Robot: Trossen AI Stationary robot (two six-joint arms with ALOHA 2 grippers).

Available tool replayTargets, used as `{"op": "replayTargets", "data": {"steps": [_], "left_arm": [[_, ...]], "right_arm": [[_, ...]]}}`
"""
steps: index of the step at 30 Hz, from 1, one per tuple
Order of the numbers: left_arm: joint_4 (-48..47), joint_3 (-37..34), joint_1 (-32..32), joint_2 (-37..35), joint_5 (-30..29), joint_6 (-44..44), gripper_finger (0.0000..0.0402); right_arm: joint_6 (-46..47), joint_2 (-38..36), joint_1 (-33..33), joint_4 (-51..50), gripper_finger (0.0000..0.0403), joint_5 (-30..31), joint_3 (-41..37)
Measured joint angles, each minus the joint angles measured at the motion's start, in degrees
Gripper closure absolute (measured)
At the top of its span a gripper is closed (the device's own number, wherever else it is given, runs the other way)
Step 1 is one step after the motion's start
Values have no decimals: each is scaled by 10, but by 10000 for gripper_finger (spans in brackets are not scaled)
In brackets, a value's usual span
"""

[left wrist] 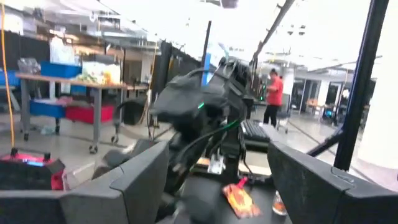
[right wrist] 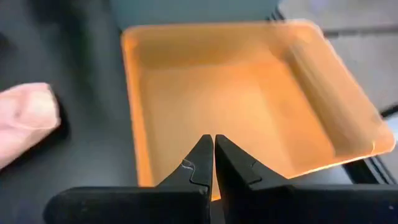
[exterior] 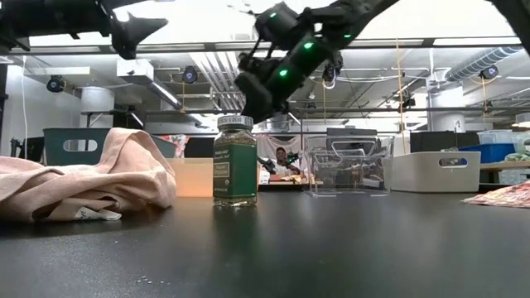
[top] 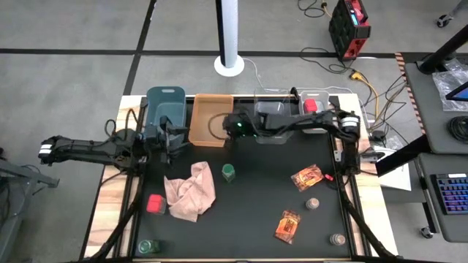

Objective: Sort spices by type
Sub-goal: Adjust the bins

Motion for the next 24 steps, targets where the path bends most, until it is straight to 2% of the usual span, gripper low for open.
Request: {"op": "replayTargets", "data": {"steps": [5,7,14,24], "left_arm": [[-10,0,0,-14,0,1,142],[-18,0,0,-17,0,1,142],[-37,0,0,-19,0,1,142],[-49,0,0,-19,0,1,142]], "right_arm": [[15,61,-24,-161,394,-15,110],[10,82,-31,-193,394,-28,140],[-21,131,-32,-235,394,-33,187],[-18,124,-37,-273,394,-29,193]]}}
